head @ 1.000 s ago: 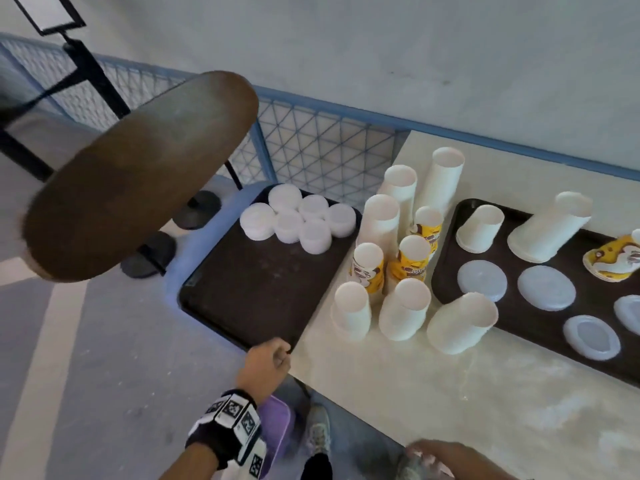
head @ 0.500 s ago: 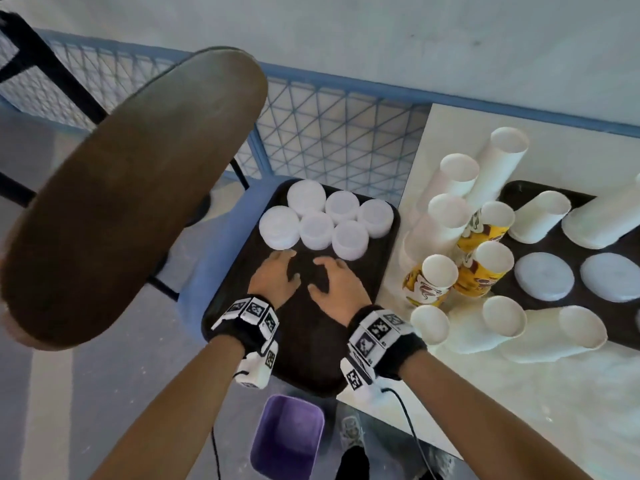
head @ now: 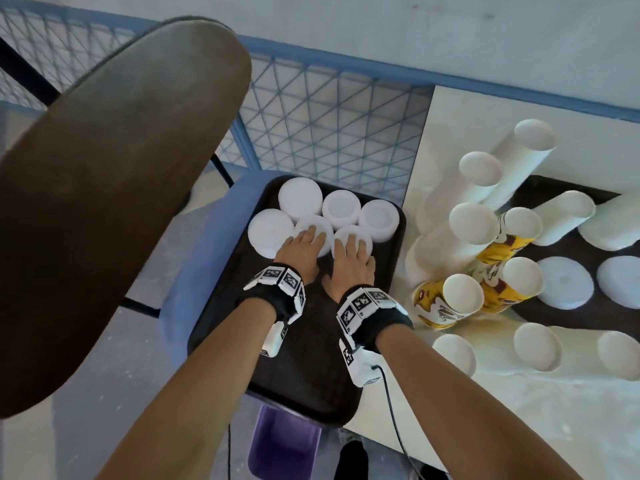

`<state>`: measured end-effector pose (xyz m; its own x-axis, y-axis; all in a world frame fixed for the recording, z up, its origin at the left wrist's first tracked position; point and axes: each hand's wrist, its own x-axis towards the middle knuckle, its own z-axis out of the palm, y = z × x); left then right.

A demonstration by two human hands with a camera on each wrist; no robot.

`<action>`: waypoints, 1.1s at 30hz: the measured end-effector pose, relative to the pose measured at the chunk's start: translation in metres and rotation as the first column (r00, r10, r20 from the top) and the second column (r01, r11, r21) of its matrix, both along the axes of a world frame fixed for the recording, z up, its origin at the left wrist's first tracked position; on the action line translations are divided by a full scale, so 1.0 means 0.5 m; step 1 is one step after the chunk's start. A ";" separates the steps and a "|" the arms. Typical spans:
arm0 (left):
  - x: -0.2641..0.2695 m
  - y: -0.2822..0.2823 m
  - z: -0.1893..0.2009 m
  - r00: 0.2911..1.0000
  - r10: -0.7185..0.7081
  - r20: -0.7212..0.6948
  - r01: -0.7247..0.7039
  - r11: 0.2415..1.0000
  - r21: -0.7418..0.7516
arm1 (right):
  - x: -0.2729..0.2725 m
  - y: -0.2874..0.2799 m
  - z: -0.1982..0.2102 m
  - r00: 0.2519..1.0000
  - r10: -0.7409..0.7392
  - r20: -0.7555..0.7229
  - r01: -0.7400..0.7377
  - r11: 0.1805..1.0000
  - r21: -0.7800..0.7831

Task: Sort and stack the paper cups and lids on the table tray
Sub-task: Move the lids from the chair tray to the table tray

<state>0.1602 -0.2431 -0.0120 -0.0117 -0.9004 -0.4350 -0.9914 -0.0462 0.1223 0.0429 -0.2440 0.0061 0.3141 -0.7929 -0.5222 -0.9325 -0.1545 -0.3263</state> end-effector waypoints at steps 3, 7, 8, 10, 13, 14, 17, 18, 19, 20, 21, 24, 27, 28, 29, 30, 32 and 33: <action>0.003 0.015 -0.006 0.999 -0.007 -0.045 0.007 1.000 -0.005 | -0.002 0.010 -0.005 0.997 0.055 -0.057 -0.053 0.998 0.030; 0.012 0.065 -0.007 0.998 -0.029 -0.058 0.026 0.998 -0.050 | -0.009 0.050 -0.003 0.984 0.136 -0.115 -0.135 0.991 0.014; 0.012 0.085 -0.007 0.998 -0.022 -0.062 0.019 0.998 -0.052 | -0.012 0.064 -0.001 0.981 0.153 -0.122 -0.153 0.988 0.012; 0.010 0.129 -0.006 0.997 -0.012 -0.082 0.007 0.998 -0.061 | -0.018 0.097 0.001 0.972 0.195 -0.130 -0.195 0.981 0.008; 0.006 0.213 -0.010 0.990 -0.017 -0.143 -0.005 0.989 -0.149 | -0.034 0.159 0.003 0.948 0.286 -0.142 -0.289 0.957 -0.002; 0.005 0.244 -0.016 0.990 -0.017 -0.143 -0.007 0.987 -0.161 | -0.041 0.182 0.003 0.934 0.323 -0.151 -0.328 0.945 -0.003; -0.008 0.325 -0.023 0.992 0.028 -0.126 -0.045 0.990 -0.137 | -0.061 0.241 0.005 0.896 0.412 -0.168 -0.418 0.908 -0.004; -0.013 0.345 -0.019 0.988 0.045 -0.145 -0.066 0.988 -0.142 | -0.065 0.253 0.007 0.897 0.415 -0.154 -0.423 0.906 -0.022; -0.017 0.361 -0.013 0.981 0.070 -0.179 -0.095 0.986 -0.136 | -0.067 0.259 0.009 0.906 0.404 -0.123 -0.413 0.909 -0.052; -0.017 0.372 -0.011 0.974 0.090 -0.207 -0.122 0.981 -0.148 | -0.068 0.260 0.012 0.922 0.379 -0.081 -0.386 0.918 -0.091; -0.017 0.377 -0.008 0.968 0.114 -0.222 -0.152 0.975 -0.161 | -0.066 0.256 0.016 0.938 0.345 -0.037 -0.347 0.928 -0.134; -0.019 0.366 0.012 0.950 0.213 -0.228 -0.262 0.943 -0.208 | -0.059 0.233 0.022 0.966 0.257 0.014 -0.249 0.946 -0.207; -0.019 0.337 0.022 0.922 0.320 -0.218 -0.356 0.922 -0.154 | -0.053 0.212 0.008 0.975 0.216 -0.058 -0.221 0.968 -0.115; -0.017 0.330 0.017 0.922 0.331 -0.202 -0.357 0.928 -0.108 | -0.053 0.208 0.001 0.975 0.208 -0.082 -0.213 0.975 -0.062; -0.016 0.325 0.011 0.927 0.329 -0.180 -0.343 0.938 -0.053 | -0.052 0.206 -0.006 0.973 0.204 -0.104 -0.206 0.978 -0.009; -0.017 0.321 0.003 0.934 0.322 -0.157 -0.326 0.945 0.002 | -0.054 0.206 -0.013 0.971 0.206 -0.122 -0.204 0.978 0.032; -0.022 0.318 -0.013 0.939 0.319 -0.129 -0.309 0.947 0.092 | -0.055 0.211 -0.024 0.969 0.206 -0.138 -0.198 0.978 0.070; -0.025 0.317 -0.019 0.936 0.329 -0.126 -0.315 0.942 0.115 | -0.056 0.214 -0.029 0.971 0.200 -0.133 -0.192 0.979 0.071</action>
